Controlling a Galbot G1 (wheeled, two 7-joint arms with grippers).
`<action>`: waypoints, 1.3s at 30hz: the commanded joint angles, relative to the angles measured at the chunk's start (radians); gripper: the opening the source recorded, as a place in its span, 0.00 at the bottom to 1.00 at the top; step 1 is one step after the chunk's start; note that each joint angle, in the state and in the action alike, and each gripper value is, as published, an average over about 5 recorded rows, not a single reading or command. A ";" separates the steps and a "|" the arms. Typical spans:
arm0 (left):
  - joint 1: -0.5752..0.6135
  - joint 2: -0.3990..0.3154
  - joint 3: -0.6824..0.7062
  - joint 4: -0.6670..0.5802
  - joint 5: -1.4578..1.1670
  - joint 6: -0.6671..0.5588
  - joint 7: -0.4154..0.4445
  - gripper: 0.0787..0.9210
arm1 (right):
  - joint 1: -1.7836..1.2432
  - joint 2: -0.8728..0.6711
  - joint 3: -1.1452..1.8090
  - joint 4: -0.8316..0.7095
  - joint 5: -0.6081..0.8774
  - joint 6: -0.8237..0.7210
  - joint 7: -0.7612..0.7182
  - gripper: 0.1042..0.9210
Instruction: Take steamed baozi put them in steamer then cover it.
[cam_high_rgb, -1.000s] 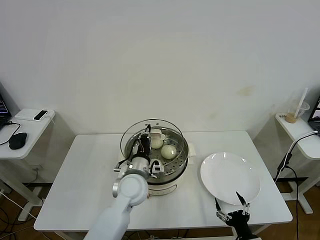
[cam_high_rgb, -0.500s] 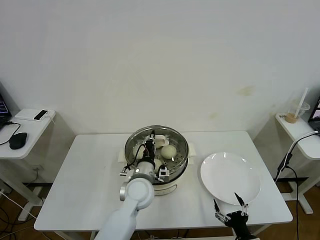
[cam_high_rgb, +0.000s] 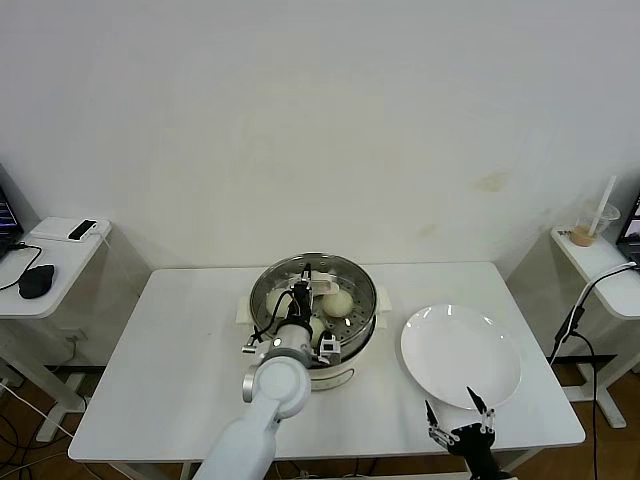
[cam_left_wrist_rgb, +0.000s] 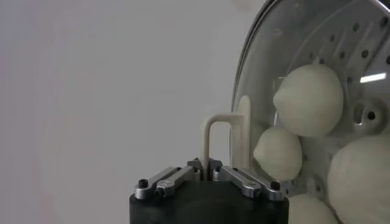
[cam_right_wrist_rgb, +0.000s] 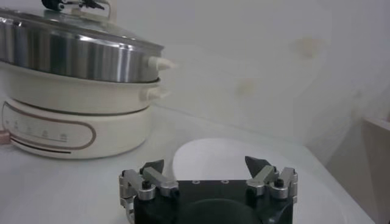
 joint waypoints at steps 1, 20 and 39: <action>0.011 -0.006 -0.003 -0.010 -0.011 0.003 -0.006 0.08 | 0.000 -0.002 -0.002 0.000 0.001 -0.001 -0.002 0.88; 0.192 0.071 0.028 -0.282 -0.094 -0.025 -0.057 0.69 | -0.004 -0.004 -0.006 -0.014 0.001 0.002 0.000 0.88; 0.658 0.105 -0.494 -0.514 -1.304 -0.386 -0.502 0.88 | -0.018 -0.099 -0.007 -0.024 0.089 0.019 -0.006 0.88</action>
